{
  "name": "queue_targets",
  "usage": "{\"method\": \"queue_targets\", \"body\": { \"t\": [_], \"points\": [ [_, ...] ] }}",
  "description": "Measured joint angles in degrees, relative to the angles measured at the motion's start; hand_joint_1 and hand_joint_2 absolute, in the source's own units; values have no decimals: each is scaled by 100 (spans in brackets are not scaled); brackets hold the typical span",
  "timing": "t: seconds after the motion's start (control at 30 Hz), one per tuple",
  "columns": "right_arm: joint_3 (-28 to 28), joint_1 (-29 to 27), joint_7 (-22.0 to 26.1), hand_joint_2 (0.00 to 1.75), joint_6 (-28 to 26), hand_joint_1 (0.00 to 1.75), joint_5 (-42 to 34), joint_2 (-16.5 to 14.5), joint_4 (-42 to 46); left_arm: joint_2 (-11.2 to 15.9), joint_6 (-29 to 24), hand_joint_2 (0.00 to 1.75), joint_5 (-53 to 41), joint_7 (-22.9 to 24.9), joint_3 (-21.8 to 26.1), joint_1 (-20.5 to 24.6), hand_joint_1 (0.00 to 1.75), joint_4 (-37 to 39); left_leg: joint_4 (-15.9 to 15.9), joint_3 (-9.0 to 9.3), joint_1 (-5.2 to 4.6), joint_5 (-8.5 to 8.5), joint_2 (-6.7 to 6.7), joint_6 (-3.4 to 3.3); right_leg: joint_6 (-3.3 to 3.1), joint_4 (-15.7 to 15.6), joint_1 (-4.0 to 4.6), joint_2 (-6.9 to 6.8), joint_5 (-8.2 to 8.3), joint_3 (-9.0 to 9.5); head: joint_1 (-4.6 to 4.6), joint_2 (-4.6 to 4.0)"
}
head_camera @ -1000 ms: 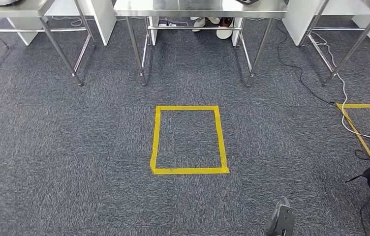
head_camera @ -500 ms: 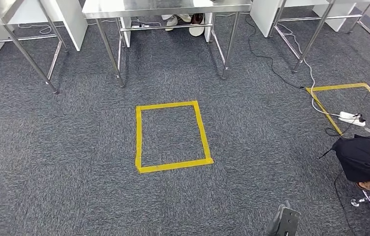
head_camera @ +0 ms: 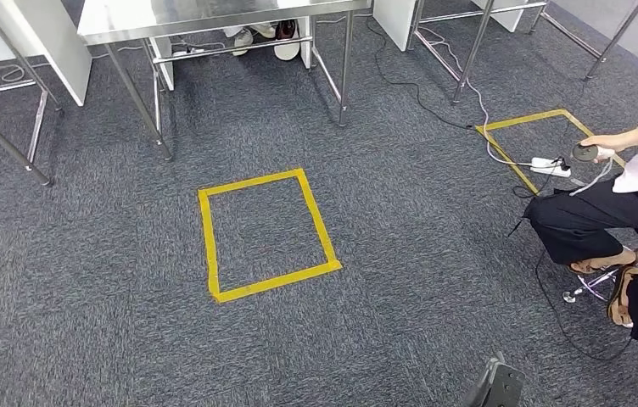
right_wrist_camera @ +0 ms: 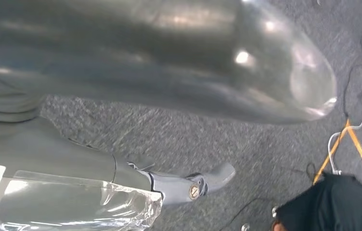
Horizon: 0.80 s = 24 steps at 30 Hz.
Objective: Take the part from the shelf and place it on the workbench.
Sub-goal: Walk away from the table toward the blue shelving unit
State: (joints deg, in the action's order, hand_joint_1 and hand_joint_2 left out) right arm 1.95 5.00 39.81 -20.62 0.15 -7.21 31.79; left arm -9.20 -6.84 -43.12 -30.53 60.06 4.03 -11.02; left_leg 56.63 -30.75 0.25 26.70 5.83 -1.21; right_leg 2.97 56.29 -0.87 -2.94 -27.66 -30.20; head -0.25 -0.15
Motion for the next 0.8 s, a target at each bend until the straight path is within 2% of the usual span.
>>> {"method": "queue_targets", "body": {
  "t": [0.03, 0.07, 0.1, 0.13, 0.2, 0.23, 0.27, 0.3, 0.33, 0.37, 0.4, 0.43, 0.47, 0.5, 0.57, 0.6, 0.63, 0.7, 0.77, 0.8],
  "points": [
    [1, -10, -1, 0, 3, 0, -7, 5, -1, 0, -1, 0, 0, 0, 0, 6, 0, 0, -4, 5, 6, -6, 42, 31, -48, 0, 6, 60, 18, -24, -7, 0],
    [1, -18, -1, 0, 4, 0, -10, 10, -2, 2, -1, 0, 0, 0, 0, 11, 0, 1, 11, 1, 25, 11, 26, 66, -87, -4, -11, 110, 33, -31, -7, 0],
    [2, -19, -1, 0, 5, 0, -13, 16, -3, 3, -1, 0, 0, -1, 0, 13, 0, 1, 85, -27, 45, 87, -63, 99, -138, -9, -29, 162, 58, -30, -10, 0],
    [1, -15, -1, 0, 5, 0, -14, 19, -3, 4, 0, 0, -2, -1, -1, 10, 0, 1, 270, -103, 60, 234, -198, 126, -187, -16, -49, 215, 85, -27, -14, 0],
    [0, -8, -1, 0, 11, 0, -14, 15, -4, 5, 0, 0, -5, -1, -2, -2, 0, 2, 985, -406, 74, 667, -484, 151, -253, -14, -45, 322, 125, -51, -23, 0],
    [-1, -13, -1, 0, 14, 0, -14, 12, -5, 5, 0, 0, -7, -1, -2, -7, 0, 2, 1376, -576, 74, 841, -543, 152, -268, -13, -28, 379, 135, -68, -21, 0],
    [-1, -20, -1, 0, 17, 0, -14, 11, -6, 7, -1, 0, -6, 0, -2, -12, 0, 3, 1640, -694, 73, 917, -566, 146, -277, -12, -13, 439, 142, -79, -20, 0],
    [0, -28, -1, 0, 19, 0, -14, 13, -7, 9, -1, 0, -5, 0, -1, -14, 0, 3, 1683, -709, 73, 865, -578, 133, -281, -8, -1, 508, 146, -82, -20, 0],
    [1, -31, -2, 0, 19, 0, -16, 15, -8, 10, 0, 0, -5, 0, -1, -15, 0, 3, 1501, -617, 73, 708, -595, 112, -284, -1, 7, 580, 150, -80, -19, 0],
    [1, -29, -10, 0, 23, 0, -27, 15, -9, 11, 4, 0, -3, -1, 0, -16, 0, 3, 1139, -437, 74, 488, -654, 85, -282, 7, 11, 655, 150, -75, -20, 0],
    [2, -20, -30, 0, 29, 0, -45, 14, -15, 17, 12, 0, -2, -1, 0, -15, 0, 3, 739, -239, 77, 300, -791, 51, -277, 17, 18, 726, 152, -77, -19, 0],
    [2, -1, -66, 0, 35, 0, -69, 15, -30, 21, 24, 0, 3, -2, 0, -15, 0, 3, 397, -78, 84, 182, -913, 28, -267, 32, 31, 791, 155, -90, -15, 0],
    [3, 23, -117, 0, 41, 0, -101, 18, -61, 27, 38, 0, 9, -3, 1, -16, 0, 3, 185, 17, 82, 130, -1010, 11, -244, 43, 34, 851, 168, -119, -17, 0],
    [12, 51, -191, 0, 42, 0, -135, 31, -121, 31, 52, 0, 13, -4, 3, -15, 0, 3, 105, 45, 74, 137, -1048, 1, -210, 46, 34, 913, 189, -159, -16, 0],
    [68, 100, -413, 0, 27, 0, -208, 89, -345, 26, 75, 0, 19, -8, 7, -7, 0, 3, 50, 48, 60, 107, -922, -39, -132, 50, 21, 1004, 226, -237, -21, 0],
    [110, 116, -558, 0, 9, 0, -243, 126, -493, 22, 86, 0, 19, -10, 10, -1, 0, 4, 9, 58, 60, 78, -854, -73, -103, 96, 24, 938, 205, -284, -15, 0],
    [156, 132, -720, 0, -21, 0, -269, 164, -646, 18, 96, 0, 20, -14, 14, 2, 0, 4, -33, 68, 68, 49, -780, -116, -91, 230, 29, 809, 128, -364, -3, 0],
    [241, 152, -1094, 0, -101, 0, -308, 242, -952, 21, 130, 0, 49, -22, 28, -5, 0, 6, -73, 69, 62, 22, -617, -166, -95, 838, 25, 500, -176, -667, 20, 0],
    [322, 108, -1723, 0, -228, 0, -324, 327, -1257, 26, 276, 0, 274, -13, 104, -13, 0, 7, -70, 50, 51, 22, -450, -177, -68, 1525, 1, 391, -441, -980, 29, 0],
    [353, 50, -2135, 0, -303, 0, -318, 367, -1391, 29, 369, 0, 466, 8, 186, -9, 0, 8, -68, 45, 51, 24, -378, -174, -28, 1639, -15, 367, -462, -1012, 31, 0]
  ]
}}
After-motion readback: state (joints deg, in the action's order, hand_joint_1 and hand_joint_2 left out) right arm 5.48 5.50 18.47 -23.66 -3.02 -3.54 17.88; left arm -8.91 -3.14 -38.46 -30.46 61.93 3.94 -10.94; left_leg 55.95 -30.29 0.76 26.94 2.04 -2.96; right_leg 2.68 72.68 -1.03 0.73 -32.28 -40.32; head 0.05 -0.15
